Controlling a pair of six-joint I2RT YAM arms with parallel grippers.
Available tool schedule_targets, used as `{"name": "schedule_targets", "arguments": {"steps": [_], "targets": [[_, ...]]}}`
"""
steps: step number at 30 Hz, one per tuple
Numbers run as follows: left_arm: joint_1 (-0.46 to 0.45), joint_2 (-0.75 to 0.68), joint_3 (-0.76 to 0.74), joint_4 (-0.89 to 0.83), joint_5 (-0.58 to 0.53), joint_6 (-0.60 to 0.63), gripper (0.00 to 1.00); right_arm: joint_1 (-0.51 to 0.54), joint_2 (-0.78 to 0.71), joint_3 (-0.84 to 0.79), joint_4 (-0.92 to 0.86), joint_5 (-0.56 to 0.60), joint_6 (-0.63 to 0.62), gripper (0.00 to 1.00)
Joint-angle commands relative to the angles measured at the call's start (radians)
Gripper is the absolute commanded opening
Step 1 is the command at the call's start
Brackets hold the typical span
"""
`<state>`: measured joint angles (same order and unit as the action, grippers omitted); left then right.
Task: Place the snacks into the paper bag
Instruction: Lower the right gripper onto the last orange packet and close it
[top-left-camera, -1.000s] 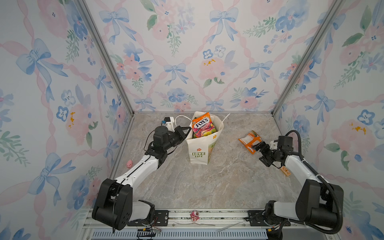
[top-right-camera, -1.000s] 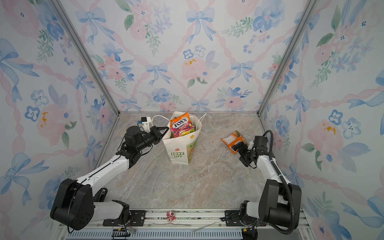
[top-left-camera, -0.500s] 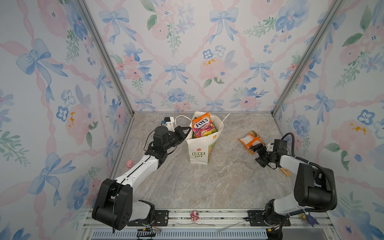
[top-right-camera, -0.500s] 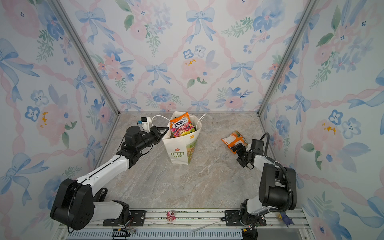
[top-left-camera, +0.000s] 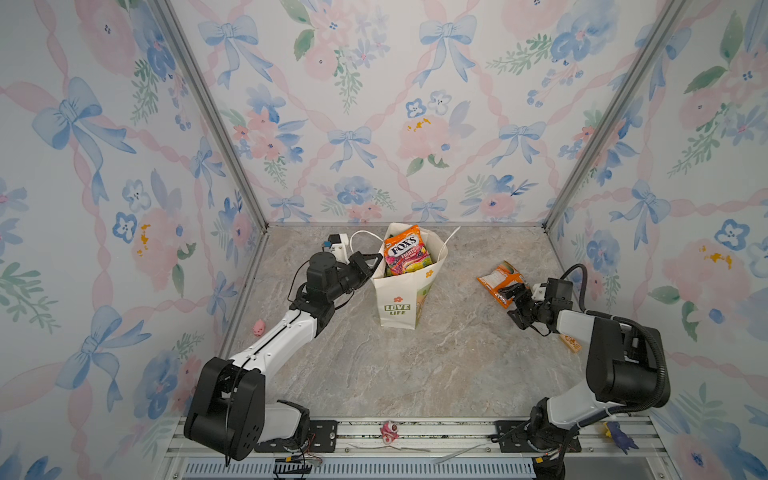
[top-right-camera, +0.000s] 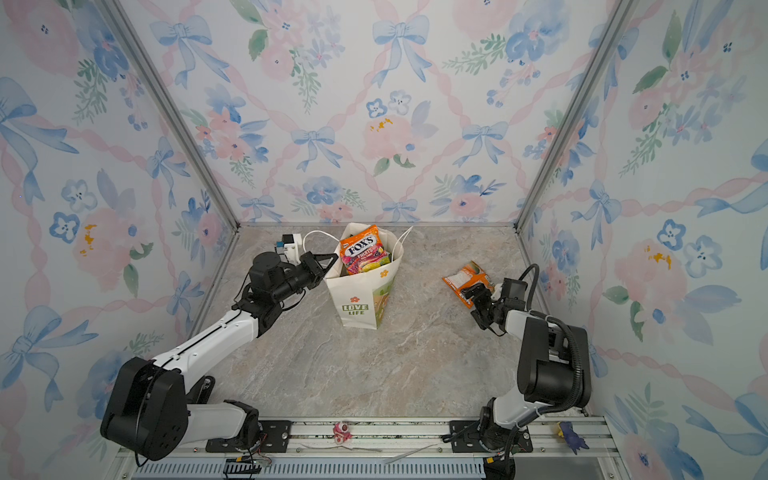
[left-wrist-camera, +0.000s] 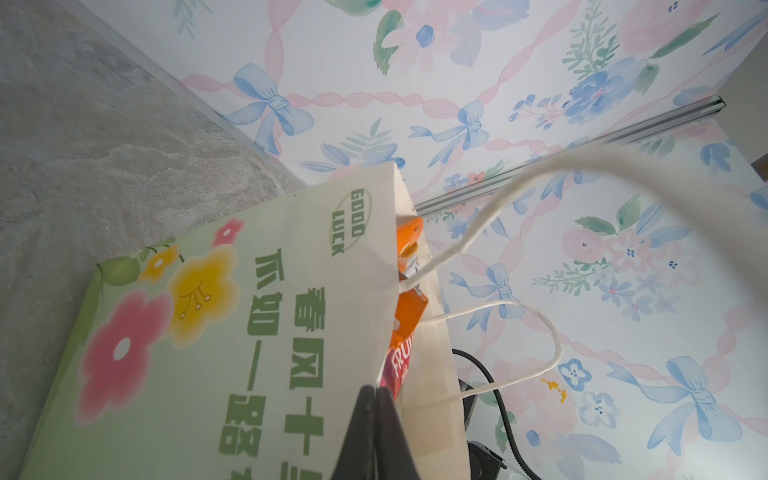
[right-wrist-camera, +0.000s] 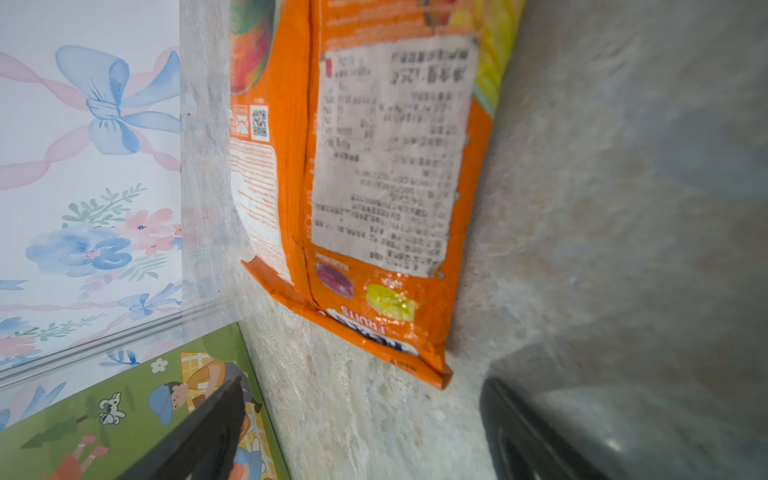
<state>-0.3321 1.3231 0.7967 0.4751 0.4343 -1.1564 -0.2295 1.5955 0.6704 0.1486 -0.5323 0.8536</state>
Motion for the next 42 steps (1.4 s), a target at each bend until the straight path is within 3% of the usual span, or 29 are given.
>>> {"name": "schedule_targets", "arguments": {"steps": [1,13,18,23,42], "targets": [[0.002,-0.007,-0.009,-0.008,0.017,-0.005,0.0,-0.006,0.046,-0.012,0.013,0.003,0.013,0.91],[0.004,-0.014,-0.014,-0.008,0.015,-0.003,0.0,-0.007,0.154,0.03,0.052,0.009,0.016,0.87],[0.005,-0.018,-0.016,-0.009,0.014,-0.004,0.0,-0.006,0.168,0.034,0.055,0.014,0.013,0.77],[0.009,-0.022,-0.019,-0.008,0.014,-0.004,0.0,-0.008,0.175,0.035,0.062,0.007,0.007,0.58],[0.013,-0.024,-0.025,-0.008,0.017,-0.003,0.0,-0.02,0.174,0.037,0.065,-0.012,-0.001,0.21]]}}
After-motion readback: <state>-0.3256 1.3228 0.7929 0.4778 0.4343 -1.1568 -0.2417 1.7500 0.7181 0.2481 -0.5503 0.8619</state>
